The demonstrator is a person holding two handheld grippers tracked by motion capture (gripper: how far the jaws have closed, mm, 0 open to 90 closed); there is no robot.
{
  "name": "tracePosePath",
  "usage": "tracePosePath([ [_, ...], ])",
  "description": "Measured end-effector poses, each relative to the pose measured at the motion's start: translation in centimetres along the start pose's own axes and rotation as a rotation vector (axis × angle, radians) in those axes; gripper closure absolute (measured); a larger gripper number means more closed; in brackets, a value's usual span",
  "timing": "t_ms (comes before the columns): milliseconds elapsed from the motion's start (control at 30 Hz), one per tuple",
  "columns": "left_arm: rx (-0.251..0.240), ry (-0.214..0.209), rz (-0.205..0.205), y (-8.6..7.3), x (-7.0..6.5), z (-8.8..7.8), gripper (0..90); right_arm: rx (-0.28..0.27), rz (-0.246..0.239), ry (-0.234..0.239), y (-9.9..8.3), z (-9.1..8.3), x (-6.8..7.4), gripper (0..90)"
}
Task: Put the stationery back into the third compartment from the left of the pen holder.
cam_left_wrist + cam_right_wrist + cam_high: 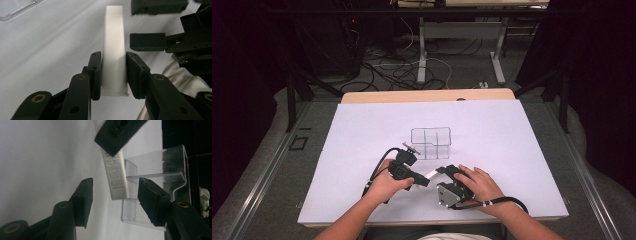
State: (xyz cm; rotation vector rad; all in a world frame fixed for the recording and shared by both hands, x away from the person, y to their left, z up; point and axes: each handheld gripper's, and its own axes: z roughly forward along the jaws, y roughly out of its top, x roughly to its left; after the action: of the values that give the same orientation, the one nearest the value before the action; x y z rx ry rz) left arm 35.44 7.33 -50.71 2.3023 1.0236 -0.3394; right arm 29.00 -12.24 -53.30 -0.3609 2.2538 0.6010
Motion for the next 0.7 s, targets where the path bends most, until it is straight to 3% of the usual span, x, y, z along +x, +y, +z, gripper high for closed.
tracePosePath([
  [33,0.002,-0.003,0.005,0.1,0.0,0.0,67.1,-0.018,-0.023,-0.010,0.0,0.1,0.0,46.7],
  [67,0.002,-0.006,0.009,0.2,-0.1,0.1,67.1,0.002,-0.041,0.003,0.1,0.1,0.0,46.6],
  [167,0.006,-0.011,0.007,0.3,-0.2,0.2,67.1,-0.010,-0.063,-0.014,0.1,0.3,0.2,46.7],
  [233,0.004,-0.015,0.007,0.3,-0.3,0.4,67.1,0.010,-0.051,-0.006,0.2,0.3,0.4,48.6],
  [300,0.007,-0.022,0.005,0.3,-0.4,0.4,67.1,0.021,-0.079,0.002,0.2,0.3,0.3,50.6],
  [400,0.008,-0.031,0.011,0.3,-0.5,0.5,67.1,0.013,-0.092,-0.018,0.2,0.5,0.4,51.7],
  [533,0.006,-0.043,0.013,0.3,-0.8,0.5,67.1,0.012,-0.073,-0.029,0.3,0.5,0.6,52.9],
  [567,0.005,-0.048,0.013,0.4,-0.8,0.5,67.1,0.018,-0.073,-0.013,0.3,0.5,0.6,53.2],
  [700,0.002,-0.055,0.016,0.4,-1.2,0.5,67.2,0.001,-0.097,-0.031,0.3,0.5,0.6,55.2],
])
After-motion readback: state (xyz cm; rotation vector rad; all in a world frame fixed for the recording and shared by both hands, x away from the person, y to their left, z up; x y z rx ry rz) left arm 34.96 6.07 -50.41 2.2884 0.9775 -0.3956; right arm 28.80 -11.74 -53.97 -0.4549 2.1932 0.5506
